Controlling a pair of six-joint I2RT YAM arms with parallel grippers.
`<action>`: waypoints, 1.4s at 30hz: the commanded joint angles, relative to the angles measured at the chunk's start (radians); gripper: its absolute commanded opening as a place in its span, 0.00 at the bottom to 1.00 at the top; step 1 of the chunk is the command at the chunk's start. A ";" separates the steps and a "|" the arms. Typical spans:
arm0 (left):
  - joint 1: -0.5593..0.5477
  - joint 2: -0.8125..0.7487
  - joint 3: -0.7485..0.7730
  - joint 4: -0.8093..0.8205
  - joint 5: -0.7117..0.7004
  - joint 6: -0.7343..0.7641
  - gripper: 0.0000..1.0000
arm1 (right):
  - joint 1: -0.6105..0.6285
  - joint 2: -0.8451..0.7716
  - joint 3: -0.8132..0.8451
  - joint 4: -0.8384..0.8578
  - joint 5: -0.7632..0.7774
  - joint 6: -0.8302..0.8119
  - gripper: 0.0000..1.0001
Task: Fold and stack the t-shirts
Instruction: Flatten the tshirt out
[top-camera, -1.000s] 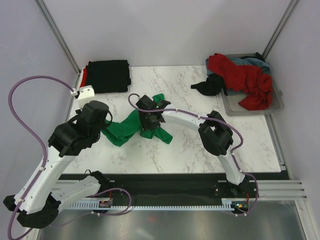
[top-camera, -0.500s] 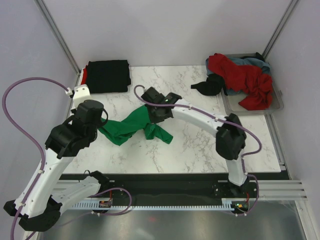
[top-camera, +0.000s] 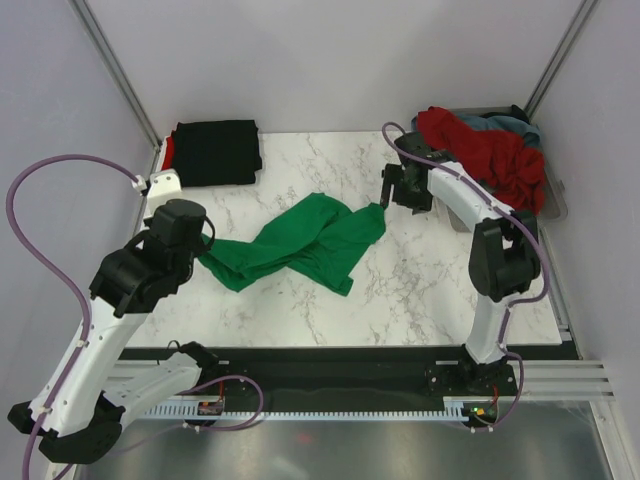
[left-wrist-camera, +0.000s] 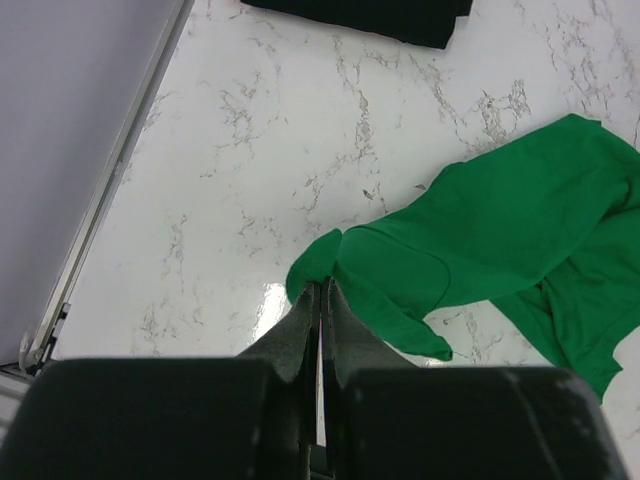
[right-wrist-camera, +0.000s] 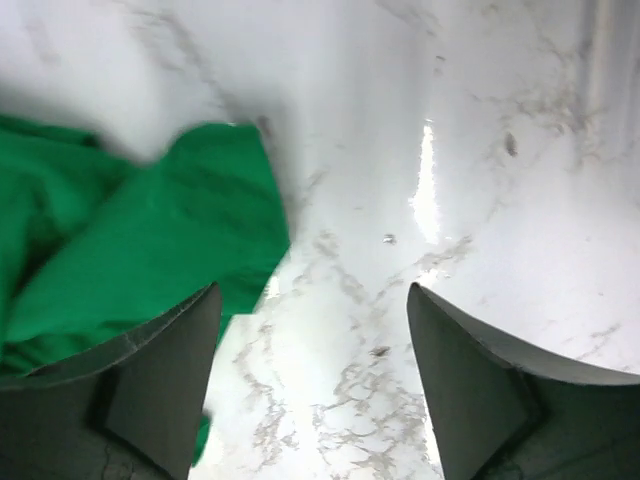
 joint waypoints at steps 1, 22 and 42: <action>0.005 -0.010 0.008 0.023 0.022 0.019 0.02 | -0.021 0.055 0.109 -0.064 -0.009 -0.058 0.84; 0.005 -0.044 -0.112 0.053 0.110 -0.011 0.02 | 0.473 -0.265 -0.539 0.244 -0.047 0.207 0.63; 0.005 -0.063 -0.145 0.055 0.113 -0.022 0.02 | 0.525 -0.117 -0.567 0.310 -0.010 0.230 0.51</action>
